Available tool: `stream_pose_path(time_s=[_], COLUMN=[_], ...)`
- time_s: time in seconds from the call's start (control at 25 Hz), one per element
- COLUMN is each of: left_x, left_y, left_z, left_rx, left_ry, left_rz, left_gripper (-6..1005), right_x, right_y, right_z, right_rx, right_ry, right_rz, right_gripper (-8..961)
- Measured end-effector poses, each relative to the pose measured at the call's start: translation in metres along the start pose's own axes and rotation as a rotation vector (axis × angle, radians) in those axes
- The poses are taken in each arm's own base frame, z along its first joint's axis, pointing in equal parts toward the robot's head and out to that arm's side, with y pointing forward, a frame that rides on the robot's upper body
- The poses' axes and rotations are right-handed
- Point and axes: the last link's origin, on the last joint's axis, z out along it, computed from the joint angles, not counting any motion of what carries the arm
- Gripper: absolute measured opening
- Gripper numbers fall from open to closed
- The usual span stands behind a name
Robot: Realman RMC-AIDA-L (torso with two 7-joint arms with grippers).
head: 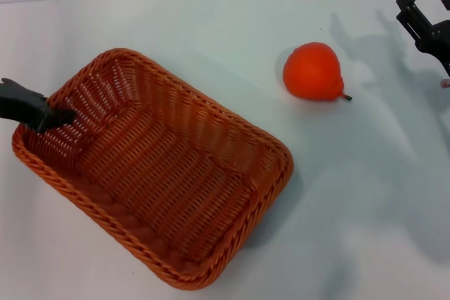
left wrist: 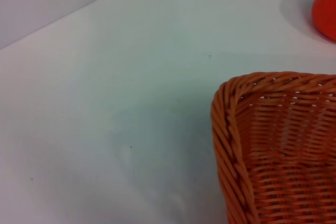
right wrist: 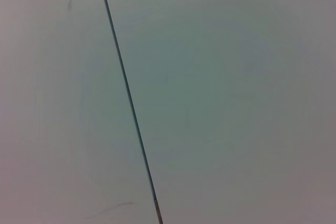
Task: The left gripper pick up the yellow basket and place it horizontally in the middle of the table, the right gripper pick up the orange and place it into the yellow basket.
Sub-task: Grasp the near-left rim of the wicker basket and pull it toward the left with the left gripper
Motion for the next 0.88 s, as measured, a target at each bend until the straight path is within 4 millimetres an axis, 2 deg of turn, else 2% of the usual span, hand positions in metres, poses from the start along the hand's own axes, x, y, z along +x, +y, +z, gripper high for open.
stream_pose_path(time_s=[0.52, 0.88], left_x=[0.008, 0.004], left_y=[-0.005, -0.010], left_z=[-0.013, -0.022], left_rx=[-0.015, -0.041], left_ry=[0.025, 0.076], left_rz=[-0.285, -0.424], left_gripper=[172, 169], right_x=[-0.001, -0.003], right_y=[-0.002, -0.004], right_z=[0.000, 0.000], right_rx=[0.009, 0.018], right_ry=[-0.008, -0.018], right_rz=[-0.002, 0.000], right_gripper=[949, 948])
